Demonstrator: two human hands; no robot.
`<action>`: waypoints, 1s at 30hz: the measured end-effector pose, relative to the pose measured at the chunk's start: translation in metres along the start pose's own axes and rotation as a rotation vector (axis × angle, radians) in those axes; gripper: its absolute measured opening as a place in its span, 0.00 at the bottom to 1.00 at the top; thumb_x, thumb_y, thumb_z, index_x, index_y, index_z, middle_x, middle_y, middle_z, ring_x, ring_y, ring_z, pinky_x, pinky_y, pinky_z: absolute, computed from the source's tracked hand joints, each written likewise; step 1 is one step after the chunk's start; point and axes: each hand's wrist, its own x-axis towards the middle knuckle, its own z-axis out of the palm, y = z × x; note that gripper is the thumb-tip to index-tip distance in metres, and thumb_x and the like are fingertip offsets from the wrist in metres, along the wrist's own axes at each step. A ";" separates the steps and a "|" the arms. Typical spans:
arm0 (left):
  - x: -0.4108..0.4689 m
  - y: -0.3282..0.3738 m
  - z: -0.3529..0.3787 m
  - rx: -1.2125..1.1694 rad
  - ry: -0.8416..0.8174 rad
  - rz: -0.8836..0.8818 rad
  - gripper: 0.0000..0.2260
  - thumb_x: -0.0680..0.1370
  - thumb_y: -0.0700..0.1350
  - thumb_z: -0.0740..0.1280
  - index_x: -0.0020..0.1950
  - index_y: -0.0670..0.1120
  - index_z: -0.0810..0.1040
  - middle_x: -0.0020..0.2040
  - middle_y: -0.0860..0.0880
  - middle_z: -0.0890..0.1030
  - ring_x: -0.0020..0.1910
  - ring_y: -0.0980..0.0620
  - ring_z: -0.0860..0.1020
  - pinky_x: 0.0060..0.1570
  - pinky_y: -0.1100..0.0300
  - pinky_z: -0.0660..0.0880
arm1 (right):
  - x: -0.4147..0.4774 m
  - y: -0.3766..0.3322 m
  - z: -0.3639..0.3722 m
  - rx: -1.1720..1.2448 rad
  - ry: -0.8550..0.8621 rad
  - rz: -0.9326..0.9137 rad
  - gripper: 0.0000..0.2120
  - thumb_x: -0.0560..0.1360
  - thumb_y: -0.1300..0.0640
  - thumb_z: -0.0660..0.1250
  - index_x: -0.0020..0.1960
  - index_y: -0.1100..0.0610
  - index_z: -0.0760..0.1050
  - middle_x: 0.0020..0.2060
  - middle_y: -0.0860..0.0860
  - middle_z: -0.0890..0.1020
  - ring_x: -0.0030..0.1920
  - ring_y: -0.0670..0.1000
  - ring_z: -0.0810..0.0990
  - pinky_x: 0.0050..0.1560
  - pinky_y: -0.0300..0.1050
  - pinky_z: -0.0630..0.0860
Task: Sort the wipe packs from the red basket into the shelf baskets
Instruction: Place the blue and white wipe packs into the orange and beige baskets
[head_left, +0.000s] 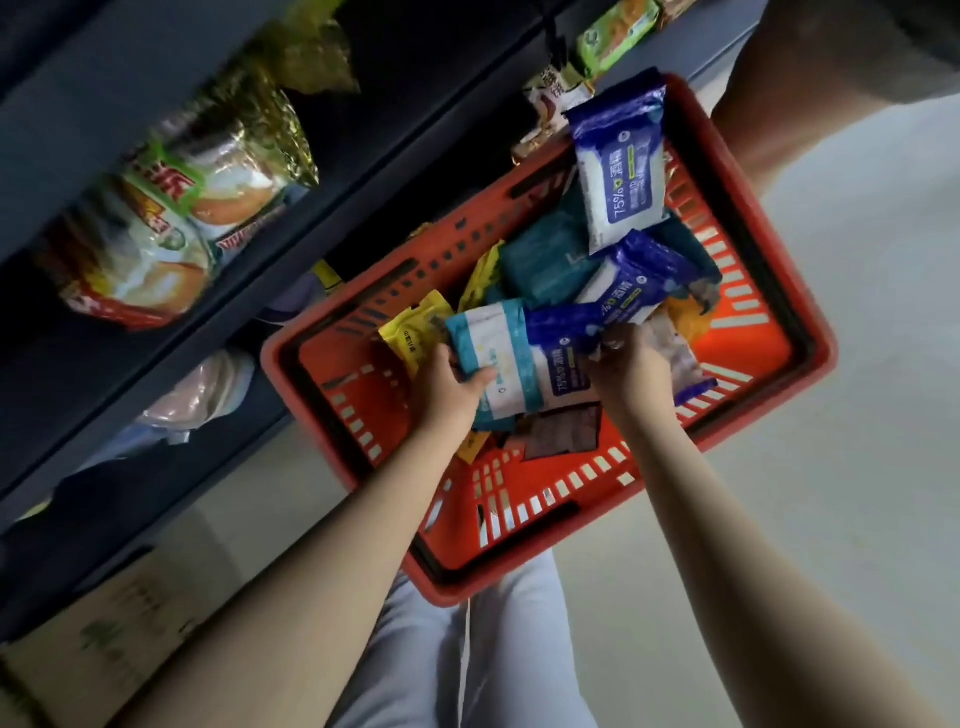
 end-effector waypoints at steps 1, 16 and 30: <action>-0.001 -0.003 0.000 -0.031 -0.005 -0.022 0.17 0.73 0.44 0.74 0.57 0.43 0.72 0.56 0.45 0.79 0.53 0.46 0.79 0.46 0.55 0.78 | -0.001 0.002 0.001 -0.002 -0.030 0.002 0.16 0.77 0.56 0.66 0.63 0.57 0.71 0.54 0.53 0.79 0.51 0.53 0.80 0.44 0.46 0.81; -0.031 -0.019 -0.025 -0.404 -0.019 -0.165 0.15 0.77 0.38 0.68 0.60 0.39 0.67 0.59 0.38 0.78 0.53 0.43 0.79 0.42 0.59 0.76 | -0.014 -0.006 0.004 0.230 -0.177 -0.002 0.05 0.76 0.55 0.68 0.51 0.54 0.76 0.46 0.50 0.80 0.48 0.51 0.81 0.50 0.49 0.80; -0.284 0.080 -0.219 -0.852 0.031 0.125 0.06 0.78 0.46 0.68 0.54 0.52 0.77 0.52 0.46 0.83 0.47 0.49 0.82 0.39 0.50 0.80 | -0.238 -0.152 -0.185 1.177 -0.271 -0.179 0.09 0.82 0.56 0.57 0.59 0.55 0.74 0.48 0.54 0.83 0.42 0.50 0.83 0.41 0.46 0.81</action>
